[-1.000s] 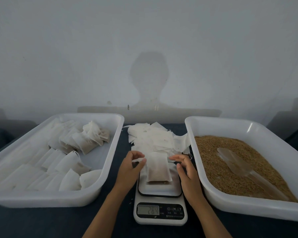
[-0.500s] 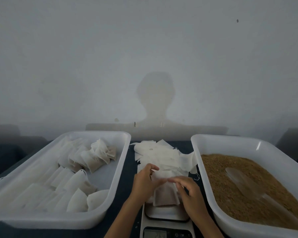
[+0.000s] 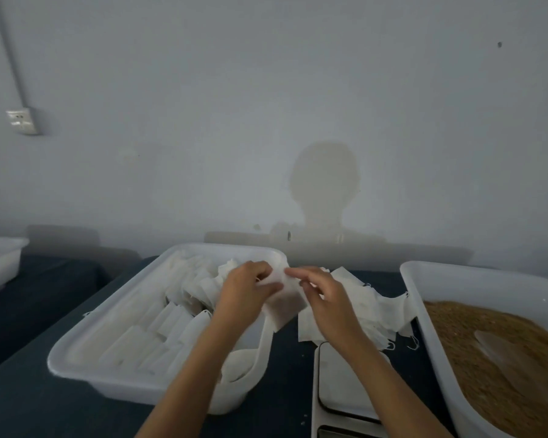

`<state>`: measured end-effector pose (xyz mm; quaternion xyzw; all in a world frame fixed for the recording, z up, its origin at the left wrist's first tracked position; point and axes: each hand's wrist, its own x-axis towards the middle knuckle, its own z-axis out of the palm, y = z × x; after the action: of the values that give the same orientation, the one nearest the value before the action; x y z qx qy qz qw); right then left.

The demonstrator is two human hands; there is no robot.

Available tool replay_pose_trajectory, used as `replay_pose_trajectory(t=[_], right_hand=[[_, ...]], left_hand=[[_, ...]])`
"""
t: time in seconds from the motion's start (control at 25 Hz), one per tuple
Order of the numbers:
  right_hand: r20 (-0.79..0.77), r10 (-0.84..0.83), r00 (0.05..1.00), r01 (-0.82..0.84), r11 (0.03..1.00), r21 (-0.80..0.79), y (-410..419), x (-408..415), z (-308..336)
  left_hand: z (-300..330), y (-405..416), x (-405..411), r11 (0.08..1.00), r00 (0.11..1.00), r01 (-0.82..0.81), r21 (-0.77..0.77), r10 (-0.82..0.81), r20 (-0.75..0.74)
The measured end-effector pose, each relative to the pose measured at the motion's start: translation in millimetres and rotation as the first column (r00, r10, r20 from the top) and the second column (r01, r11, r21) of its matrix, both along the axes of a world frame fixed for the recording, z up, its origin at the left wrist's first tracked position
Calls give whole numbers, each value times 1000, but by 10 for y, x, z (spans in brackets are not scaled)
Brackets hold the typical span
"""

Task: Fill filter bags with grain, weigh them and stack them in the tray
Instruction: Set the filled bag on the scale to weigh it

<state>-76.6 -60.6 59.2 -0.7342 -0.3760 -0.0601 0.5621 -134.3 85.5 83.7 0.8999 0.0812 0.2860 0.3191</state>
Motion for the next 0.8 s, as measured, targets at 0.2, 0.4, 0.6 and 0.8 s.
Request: replay_pose_trajectory(t=[0.2,0.4,0.6,0.8], right_hand=[[-81,92,993,-104,981,-165,727,-1,18],[-20,113,993,-101,782,-616,1077,-72,-146],[-19,281,959,-145,438,-887,1284,-258,-187],[-94,295,951,-217,414,-884,1274,-293,-186]], left_hand=[[-96,662,-26,983,956,-181,40,185,-230],[-458,843,27,974,829,-221,-38,167,-534],[-607,913,8,979,662,-149,141,205,-721],[-636,903,-18,934,613,-74,350,319,-723]])
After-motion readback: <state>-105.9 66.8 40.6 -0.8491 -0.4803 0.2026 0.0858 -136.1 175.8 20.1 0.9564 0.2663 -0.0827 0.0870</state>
